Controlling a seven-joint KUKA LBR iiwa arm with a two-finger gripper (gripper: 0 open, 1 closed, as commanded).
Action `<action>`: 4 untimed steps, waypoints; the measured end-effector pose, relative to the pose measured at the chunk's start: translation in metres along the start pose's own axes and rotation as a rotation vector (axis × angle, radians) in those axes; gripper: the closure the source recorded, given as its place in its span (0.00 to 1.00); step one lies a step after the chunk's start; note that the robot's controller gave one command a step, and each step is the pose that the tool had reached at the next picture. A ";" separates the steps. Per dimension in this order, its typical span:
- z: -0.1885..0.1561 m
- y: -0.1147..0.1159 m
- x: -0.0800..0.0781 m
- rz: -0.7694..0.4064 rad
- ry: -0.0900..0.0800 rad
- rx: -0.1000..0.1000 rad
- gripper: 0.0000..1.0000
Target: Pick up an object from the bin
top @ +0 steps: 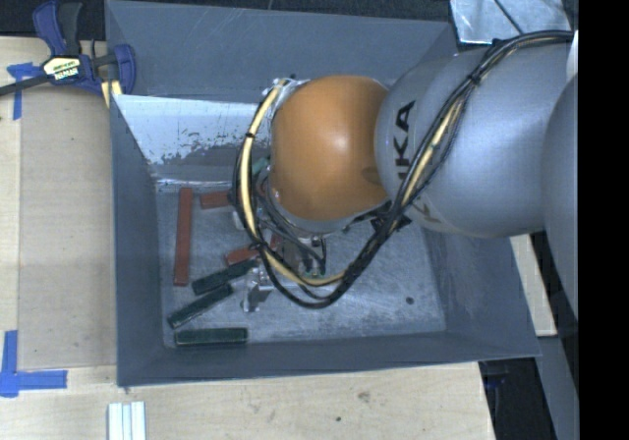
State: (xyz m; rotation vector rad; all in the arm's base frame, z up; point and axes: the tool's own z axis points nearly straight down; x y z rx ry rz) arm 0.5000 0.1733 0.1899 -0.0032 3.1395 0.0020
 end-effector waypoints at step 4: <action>-0.038 -0.033 -0.015 -0.401 -0.002 0.000 1.00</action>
Offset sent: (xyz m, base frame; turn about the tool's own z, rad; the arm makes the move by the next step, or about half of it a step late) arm 0.0199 -0.0248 -0.1153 -0.3476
